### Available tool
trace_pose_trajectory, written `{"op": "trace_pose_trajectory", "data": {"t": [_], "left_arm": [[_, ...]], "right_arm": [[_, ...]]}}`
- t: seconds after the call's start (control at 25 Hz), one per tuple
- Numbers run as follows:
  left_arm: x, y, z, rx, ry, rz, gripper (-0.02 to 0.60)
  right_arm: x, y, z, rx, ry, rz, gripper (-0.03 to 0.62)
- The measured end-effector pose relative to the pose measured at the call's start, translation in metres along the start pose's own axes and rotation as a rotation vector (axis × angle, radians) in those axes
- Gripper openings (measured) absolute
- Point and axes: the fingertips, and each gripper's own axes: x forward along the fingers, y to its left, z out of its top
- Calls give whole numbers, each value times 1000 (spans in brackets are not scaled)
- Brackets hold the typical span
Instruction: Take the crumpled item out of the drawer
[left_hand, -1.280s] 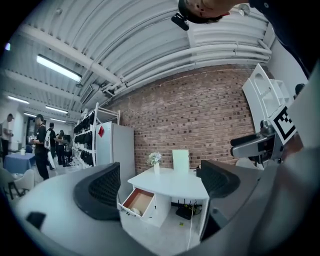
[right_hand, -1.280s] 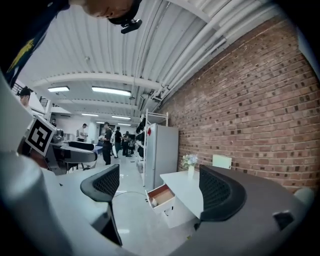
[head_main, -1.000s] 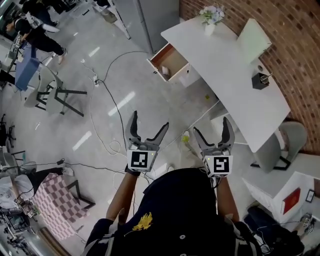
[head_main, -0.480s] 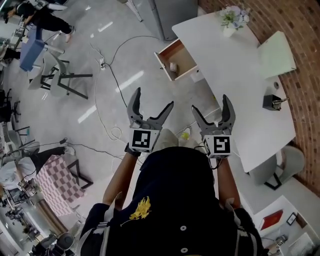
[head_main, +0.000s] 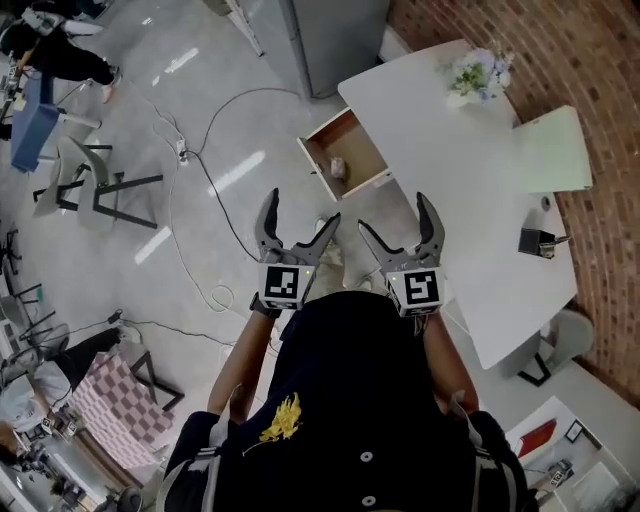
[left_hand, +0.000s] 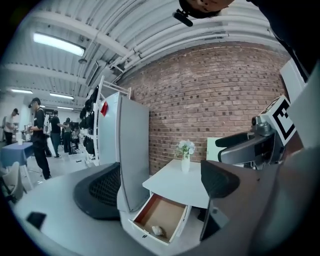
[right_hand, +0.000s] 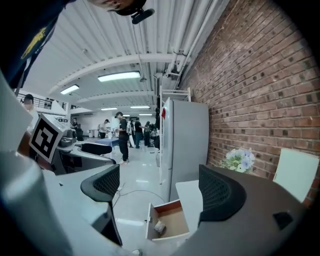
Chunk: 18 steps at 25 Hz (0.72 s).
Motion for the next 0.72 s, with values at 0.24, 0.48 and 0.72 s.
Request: {"op": "trace_pose_trajectory", "data": {"t": [0.24, 0.48, 0.72], "left_arm": [[65, 44, -53, -10, 132, -137, 494], [112, 75, -135, -2, 264, -204, 494], [183, 92, -246, -48, 432, -241, 492]], "right_arm": [[83, 2, -23, 37, 127, -31, 483], [147, -2, -89, 91, 268, 3, 483], [228, -20, -194, 69, 393, 65, 483]]}}
